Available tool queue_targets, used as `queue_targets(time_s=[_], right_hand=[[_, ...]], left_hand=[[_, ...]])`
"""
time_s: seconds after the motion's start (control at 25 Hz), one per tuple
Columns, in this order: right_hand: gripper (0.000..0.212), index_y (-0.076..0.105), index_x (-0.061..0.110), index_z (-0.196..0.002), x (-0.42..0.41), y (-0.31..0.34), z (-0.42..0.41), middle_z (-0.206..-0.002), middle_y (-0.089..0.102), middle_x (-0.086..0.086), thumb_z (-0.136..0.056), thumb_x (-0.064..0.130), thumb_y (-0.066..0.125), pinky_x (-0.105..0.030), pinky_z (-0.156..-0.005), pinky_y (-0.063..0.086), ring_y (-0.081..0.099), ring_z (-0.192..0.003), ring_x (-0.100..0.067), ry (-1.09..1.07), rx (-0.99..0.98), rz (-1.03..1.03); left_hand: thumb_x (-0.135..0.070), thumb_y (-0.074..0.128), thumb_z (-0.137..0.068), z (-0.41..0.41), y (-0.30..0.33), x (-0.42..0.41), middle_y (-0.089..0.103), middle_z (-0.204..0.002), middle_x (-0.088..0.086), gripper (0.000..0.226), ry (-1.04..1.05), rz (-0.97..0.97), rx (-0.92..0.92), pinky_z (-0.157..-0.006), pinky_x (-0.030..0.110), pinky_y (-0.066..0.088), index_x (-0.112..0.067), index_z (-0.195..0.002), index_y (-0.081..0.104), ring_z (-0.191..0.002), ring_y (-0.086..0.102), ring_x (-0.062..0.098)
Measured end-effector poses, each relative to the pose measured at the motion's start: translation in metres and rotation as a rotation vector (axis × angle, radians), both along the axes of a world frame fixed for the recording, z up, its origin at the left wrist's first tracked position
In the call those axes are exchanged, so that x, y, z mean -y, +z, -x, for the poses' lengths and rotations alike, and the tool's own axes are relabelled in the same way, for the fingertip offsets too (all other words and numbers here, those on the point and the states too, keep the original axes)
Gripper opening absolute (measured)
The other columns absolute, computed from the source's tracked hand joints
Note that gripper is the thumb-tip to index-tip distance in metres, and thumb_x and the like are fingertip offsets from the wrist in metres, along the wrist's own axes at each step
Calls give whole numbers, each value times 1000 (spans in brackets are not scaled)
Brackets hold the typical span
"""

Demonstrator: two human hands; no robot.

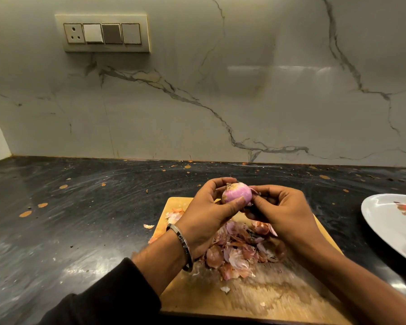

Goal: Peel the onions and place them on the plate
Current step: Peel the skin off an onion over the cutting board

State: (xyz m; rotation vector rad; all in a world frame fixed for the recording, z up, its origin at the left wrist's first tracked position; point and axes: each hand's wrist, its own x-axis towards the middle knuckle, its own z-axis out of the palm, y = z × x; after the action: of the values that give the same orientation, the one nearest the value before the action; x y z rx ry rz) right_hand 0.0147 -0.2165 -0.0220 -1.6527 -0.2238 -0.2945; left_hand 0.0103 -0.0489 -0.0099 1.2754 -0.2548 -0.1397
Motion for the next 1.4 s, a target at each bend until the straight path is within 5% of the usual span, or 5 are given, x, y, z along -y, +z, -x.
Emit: queue_targets(time_s=[0.48, 0.72, 1.0, 1.2, 1.4], right_hand=[[13, 76, 14, -102, -1, 4, 2, -89, 78, -5, -93, 13, 65, -23, -67, 60, 76, -81, -19, -4, -16, -102], [11, 72, 8, -98, 1, 8, 3, -81, 77, -7, -96, 8, 62, -20, -62, 58, 75, -72, -17, -71, 18, -84], [18, 69, 27, -86, 1, 12, 10, -85, 67, 8, -90, 10, 63, -14, -64, 50, 63, -80, -4, -151, 221, 470], [27, 66, 20, -107, -2, 15, 13, -99, 70, 7, -83, 21, 78, -26, -82, 58, 68, -95, -9, -21, 306, 353], [16, 69, 16, -92, -1, 16, 14, -87, 69, 6, -82, 7, 77, -32, -78, 58, 68, -85, -12, -63, 408, 379]], left_hand=[[-28, 66, -75, 1, 3, -3, 70, -114, 2, 52, -45, -19, -15, -93, 33, 51, -19, -126, 57, -102, 67, 15], [-21, 58, -86, -1, 7, -2, 62, -126, 16, 41, -55, 146, -61, -82, 30, 58, -13, -127, 57, -100, 64, 23], [-29, 41, -104, -1, 8, -4, 61, -127, 17, 30, -15, 133, -112, -75, 33, 56, -19, -124, 60, -95, 63, 26], [-33, 40, -104, 1, 7, -3, 64, -116, 15, 33, -56, -9, -72, -66, 30, 49, -16, -125, 60, -83, 59, 19], [-34, 44, -102, 2, 7, -2, 63, -106, 11, 35, -77, -54, -34, -71, 33, 47, -13, -125, 59, -83, 59, 19]])
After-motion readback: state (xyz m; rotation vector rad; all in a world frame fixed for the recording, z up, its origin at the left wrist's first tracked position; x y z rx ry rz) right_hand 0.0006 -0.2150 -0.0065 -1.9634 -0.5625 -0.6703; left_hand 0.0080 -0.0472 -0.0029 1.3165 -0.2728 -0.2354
